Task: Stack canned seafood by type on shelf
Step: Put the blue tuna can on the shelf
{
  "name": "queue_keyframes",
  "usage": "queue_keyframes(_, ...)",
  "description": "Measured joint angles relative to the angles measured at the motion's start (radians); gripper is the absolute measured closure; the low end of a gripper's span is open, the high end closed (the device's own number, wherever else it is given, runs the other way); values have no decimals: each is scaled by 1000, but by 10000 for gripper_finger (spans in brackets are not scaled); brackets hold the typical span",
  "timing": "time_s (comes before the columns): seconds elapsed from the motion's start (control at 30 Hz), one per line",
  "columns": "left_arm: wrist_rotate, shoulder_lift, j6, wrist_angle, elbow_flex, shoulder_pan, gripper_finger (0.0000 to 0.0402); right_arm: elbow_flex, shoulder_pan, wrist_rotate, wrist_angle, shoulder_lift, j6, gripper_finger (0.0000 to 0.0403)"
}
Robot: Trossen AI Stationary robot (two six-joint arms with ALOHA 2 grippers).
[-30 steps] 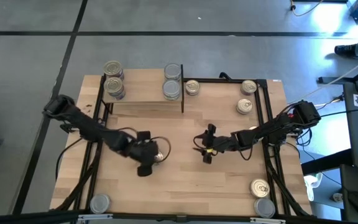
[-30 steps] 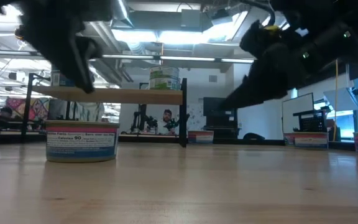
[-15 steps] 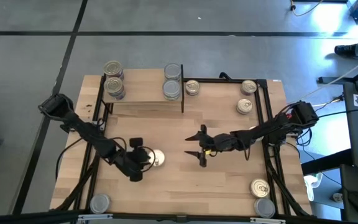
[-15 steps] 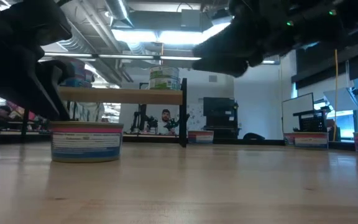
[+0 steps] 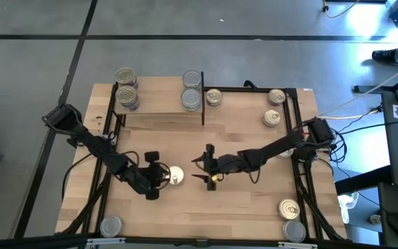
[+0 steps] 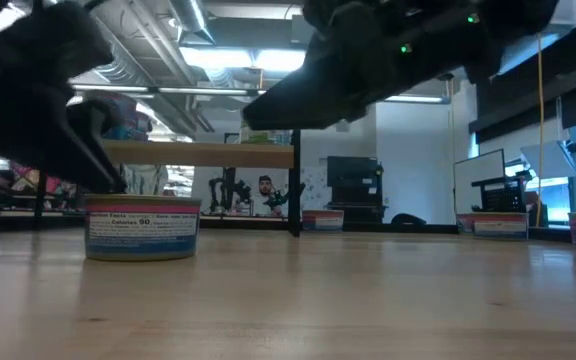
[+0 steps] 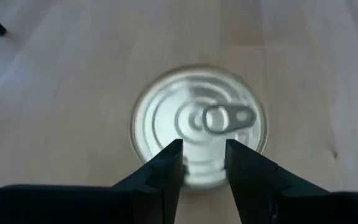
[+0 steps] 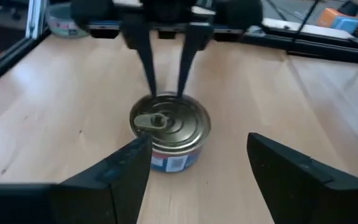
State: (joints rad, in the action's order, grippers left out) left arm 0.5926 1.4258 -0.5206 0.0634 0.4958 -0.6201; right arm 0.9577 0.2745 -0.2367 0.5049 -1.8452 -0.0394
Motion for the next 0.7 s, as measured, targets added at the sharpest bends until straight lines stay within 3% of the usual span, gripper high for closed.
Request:
queue_keyframes(0.17, 9, -2, -37, 187, -112, 0, 284, 74, 0, 29, -40, -62, -96, 139)
queue_keyframes(0.33, 15, -3, -30, 301, -176, 0, 284, 139, 2, 29, -111, -122, -299, 139)
queue_keyframes(0.53, 19, -3, -51, 358, -214, 1, 284, 237, 2, 1, -207, -220, -528, 139)
queue_keyframes(0.7, 25, -2, -60, 354, -214, 1, 284, 286, 2, -8, -217, -247, -602, 139)
